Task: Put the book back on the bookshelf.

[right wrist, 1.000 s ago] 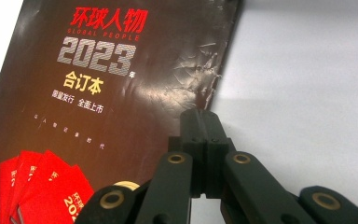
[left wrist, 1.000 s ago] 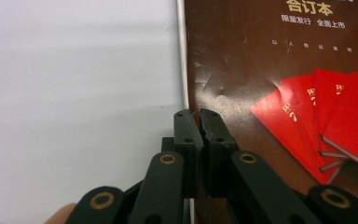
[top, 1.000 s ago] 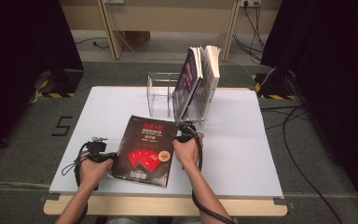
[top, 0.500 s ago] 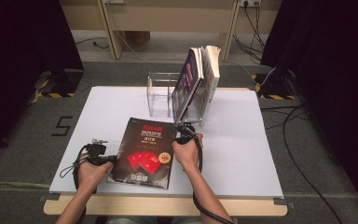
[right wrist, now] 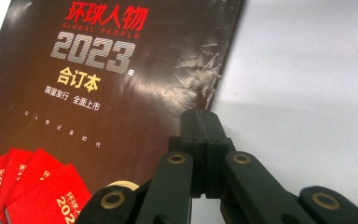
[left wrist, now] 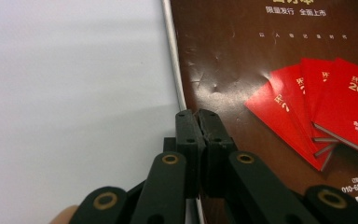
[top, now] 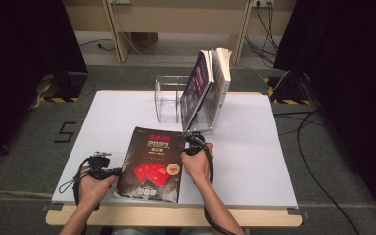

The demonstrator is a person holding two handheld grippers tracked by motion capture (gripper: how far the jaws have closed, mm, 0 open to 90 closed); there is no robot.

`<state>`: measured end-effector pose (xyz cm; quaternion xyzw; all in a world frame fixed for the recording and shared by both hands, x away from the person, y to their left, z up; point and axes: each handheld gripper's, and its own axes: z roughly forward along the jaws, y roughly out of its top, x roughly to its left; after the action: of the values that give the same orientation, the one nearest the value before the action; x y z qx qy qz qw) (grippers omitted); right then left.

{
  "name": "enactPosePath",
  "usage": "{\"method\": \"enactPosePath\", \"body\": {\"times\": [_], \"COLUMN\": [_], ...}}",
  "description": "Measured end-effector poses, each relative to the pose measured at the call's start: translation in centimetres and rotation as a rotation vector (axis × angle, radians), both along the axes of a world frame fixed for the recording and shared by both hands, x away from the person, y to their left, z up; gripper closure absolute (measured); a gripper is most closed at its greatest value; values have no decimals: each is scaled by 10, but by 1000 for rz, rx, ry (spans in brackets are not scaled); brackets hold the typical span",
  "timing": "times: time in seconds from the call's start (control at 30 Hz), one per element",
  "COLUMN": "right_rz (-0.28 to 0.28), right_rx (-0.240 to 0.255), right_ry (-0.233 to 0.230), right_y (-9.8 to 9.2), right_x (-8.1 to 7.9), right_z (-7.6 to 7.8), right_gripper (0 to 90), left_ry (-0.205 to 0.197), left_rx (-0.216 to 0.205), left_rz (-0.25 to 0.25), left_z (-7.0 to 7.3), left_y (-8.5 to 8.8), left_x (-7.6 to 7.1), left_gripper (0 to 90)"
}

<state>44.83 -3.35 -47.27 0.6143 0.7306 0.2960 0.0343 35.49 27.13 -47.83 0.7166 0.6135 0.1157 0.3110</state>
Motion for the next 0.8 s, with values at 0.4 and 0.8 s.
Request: {"method": "enactPosePath", "body": {"times": [0.4,0.8], "right_rz": [18,14], "right_rx": [-23,-23], "right_ry": [-6,-3], "right_y": [1,1], "right_x": [-13,-13], "right_z": [1,1], "right_gripper": [900,791], "left_ry": [0,-31], "left_rx": [-12,-49], "left_rz": [-8,32], "left_z": [-1,-1], "left_y": [1,5], "left_x": [-13,-1], "left_gripper": [869,687]}}
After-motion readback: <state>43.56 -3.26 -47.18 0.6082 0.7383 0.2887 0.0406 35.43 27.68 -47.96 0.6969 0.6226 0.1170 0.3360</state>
